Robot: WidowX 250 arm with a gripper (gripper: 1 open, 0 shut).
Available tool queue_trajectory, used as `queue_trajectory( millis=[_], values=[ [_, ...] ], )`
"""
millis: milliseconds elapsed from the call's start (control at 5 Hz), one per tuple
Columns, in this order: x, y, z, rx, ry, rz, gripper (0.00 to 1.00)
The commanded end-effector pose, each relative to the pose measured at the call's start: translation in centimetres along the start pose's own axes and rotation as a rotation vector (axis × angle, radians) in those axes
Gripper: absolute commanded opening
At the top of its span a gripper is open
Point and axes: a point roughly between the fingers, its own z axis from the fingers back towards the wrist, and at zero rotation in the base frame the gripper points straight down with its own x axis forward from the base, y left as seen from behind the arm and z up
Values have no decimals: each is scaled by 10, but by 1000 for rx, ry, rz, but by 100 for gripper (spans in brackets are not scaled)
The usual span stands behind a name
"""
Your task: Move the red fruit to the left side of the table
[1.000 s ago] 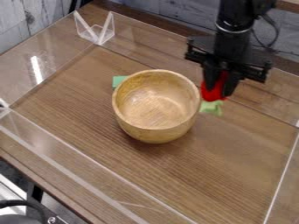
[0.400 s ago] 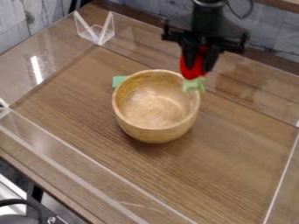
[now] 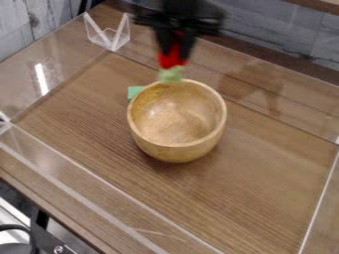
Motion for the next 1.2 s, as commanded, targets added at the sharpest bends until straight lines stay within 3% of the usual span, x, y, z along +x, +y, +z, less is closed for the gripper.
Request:
queue_trajectory(
  millis=[0, 200, 600, 800, 1000],
  values=[
    [7, 43, 10, 0, -49, -77, 0],
    [11, 73, 0, 38, -42, -63, 0],
    [7, 99, -31, 93, -18, -41, 0],
    [3, 108, -47, 111, -5, -30, 0],
    [7, 118, -63, 117, 4, -47, 0]
  ],
)
